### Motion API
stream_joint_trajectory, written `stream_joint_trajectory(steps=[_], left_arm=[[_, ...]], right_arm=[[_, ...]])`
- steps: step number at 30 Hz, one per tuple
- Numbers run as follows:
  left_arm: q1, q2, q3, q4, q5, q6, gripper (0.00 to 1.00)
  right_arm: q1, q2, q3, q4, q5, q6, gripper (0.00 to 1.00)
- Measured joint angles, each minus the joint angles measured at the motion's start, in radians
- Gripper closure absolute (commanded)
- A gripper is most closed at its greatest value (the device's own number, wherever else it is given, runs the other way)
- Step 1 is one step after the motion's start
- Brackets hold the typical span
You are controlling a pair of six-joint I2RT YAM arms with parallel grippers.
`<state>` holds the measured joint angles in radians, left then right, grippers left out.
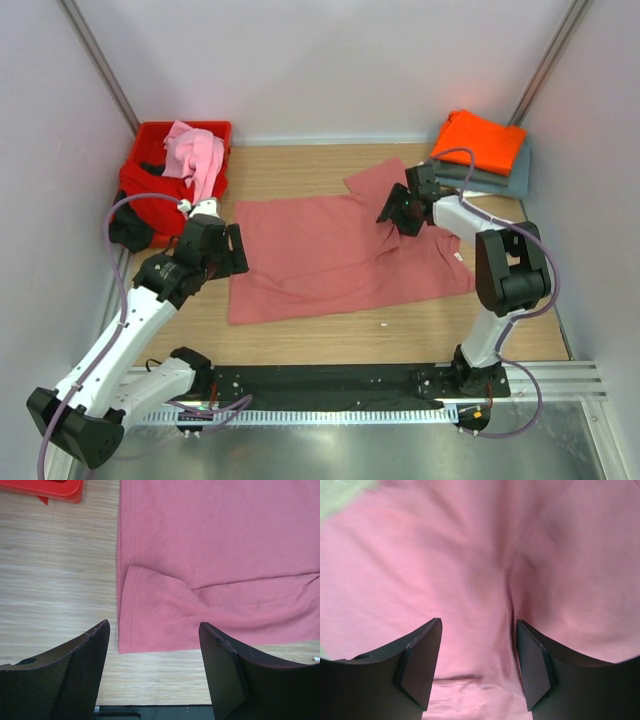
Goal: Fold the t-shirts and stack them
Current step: Fold the tshirt
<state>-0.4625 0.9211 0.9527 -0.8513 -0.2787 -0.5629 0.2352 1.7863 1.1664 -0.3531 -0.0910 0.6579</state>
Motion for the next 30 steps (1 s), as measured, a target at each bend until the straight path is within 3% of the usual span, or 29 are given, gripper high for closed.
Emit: stream_joint_trajectory(steps=[12,23,25,29,30], left_arm=[[0.0,0.016,0.0,-0.018,-0.01,0.006,0.25],[0.0,0.046,0.0,-0.021,-0.002,0.027,0.27],[0.0,0.062,0.0,-0.022,0.004,0.028,0.27],[0.002,0.067,0.0,-0.02,0.016,0.03,0.27],[0.005,0.067,0.0,-0.02,0.021,0.031,0.27]], right_arm=[[0.026,0.12,0.395,-0.084,-0.072,-0.015,0.19],[-0.061,0.517,1.071,-0.414,0.079,-0.11,0.19],[-0.07,0.493,1.049,-0.473,0.128,-0.129,0.18],[-0.066,0.189,0.518,-0.397,0.143,-0.142,0.2],[-0.062,0.122,0.412,-0.399,0.143,-0.145,0.36]])
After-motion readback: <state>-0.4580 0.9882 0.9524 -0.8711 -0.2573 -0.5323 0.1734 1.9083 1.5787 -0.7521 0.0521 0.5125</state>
